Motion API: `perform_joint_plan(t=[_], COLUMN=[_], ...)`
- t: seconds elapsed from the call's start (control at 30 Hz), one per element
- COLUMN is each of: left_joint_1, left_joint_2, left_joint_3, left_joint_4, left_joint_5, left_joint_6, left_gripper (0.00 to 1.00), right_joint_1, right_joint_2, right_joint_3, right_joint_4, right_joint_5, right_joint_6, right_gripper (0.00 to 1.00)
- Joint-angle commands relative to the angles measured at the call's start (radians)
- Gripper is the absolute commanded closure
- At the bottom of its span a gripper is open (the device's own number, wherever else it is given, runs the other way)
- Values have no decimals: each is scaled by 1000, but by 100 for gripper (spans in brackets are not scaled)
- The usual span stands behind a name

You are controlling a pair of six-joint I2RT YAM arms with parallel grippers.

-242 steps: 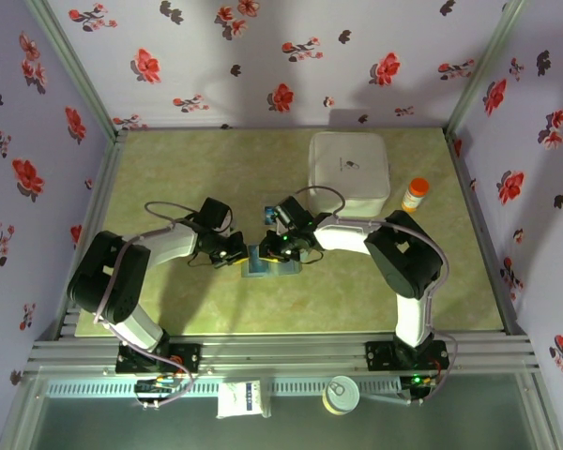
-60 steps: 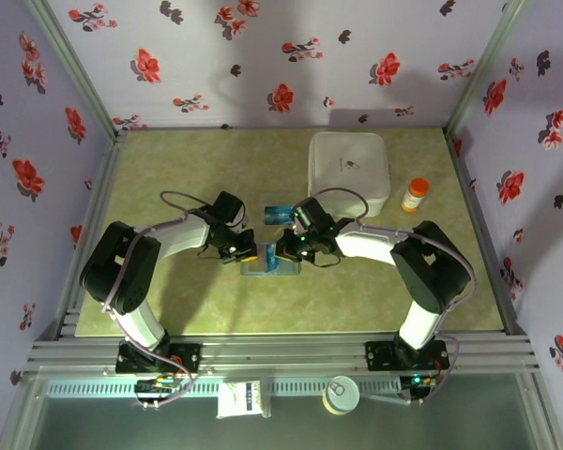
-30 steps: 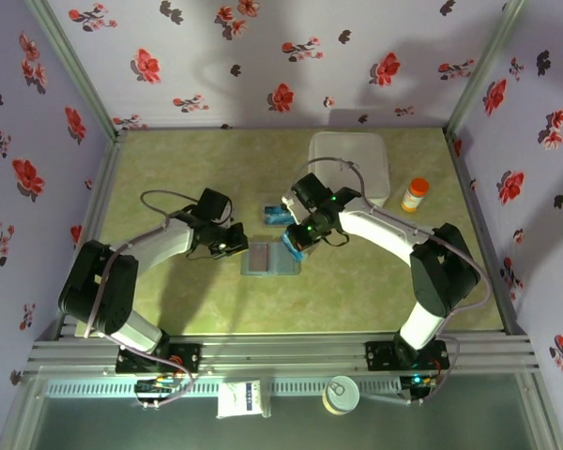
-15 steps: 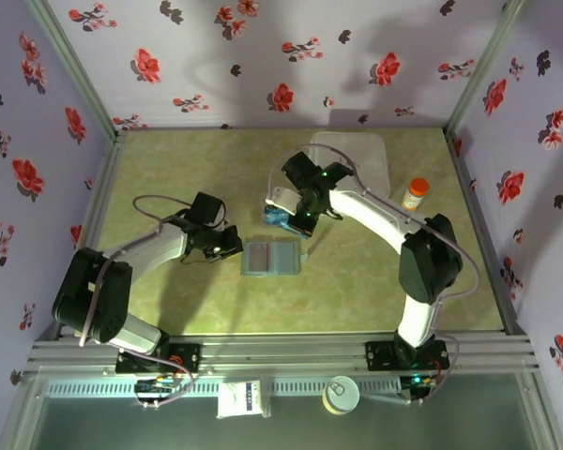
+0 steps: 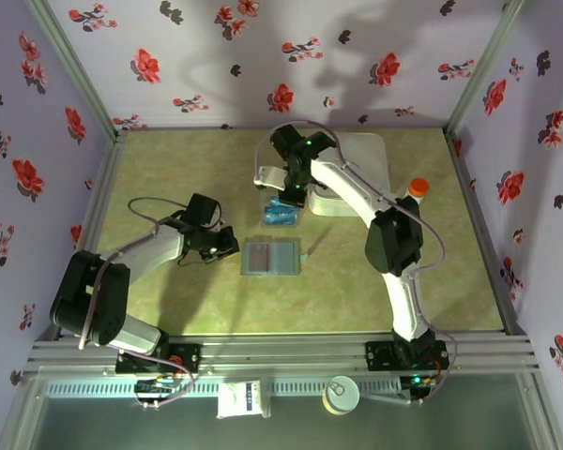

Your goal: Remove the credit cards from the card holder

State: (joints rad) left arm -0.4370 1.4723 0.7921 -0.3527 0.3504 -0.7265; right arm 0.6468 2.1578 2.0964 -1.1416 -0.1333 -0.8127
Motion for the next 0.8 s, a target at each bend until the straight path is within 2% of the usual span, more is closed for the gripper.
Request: perform_joint_plan(t=[0.0, 0.3, 0.67, 0.77], left_joint_1=[13, 23, 29, 29], left_joint_2=[-23, 3, 15, 14], left_joint_3=[-21, -21, -24, -24], left_joint_4=[-9, -3, 0, -2], left_joint_5=[-10, -2, -1, -1], left_joint_6=[-1, 3, 0, -2], left_gripper=[95, 95, 95, 95], right_joint_1=[-11, -26, -27, -26], right_joint_2=[61, 185, 247, 247], right_joint_3=[92, 235, 241, 242], right_joint_4=[-92, -119, -132, -119], right_joint_5=[-27, -69, -65, -52], right_joint_6=[-73, -126, -138, -125], right_gripper=[100, 100, 100, 92])
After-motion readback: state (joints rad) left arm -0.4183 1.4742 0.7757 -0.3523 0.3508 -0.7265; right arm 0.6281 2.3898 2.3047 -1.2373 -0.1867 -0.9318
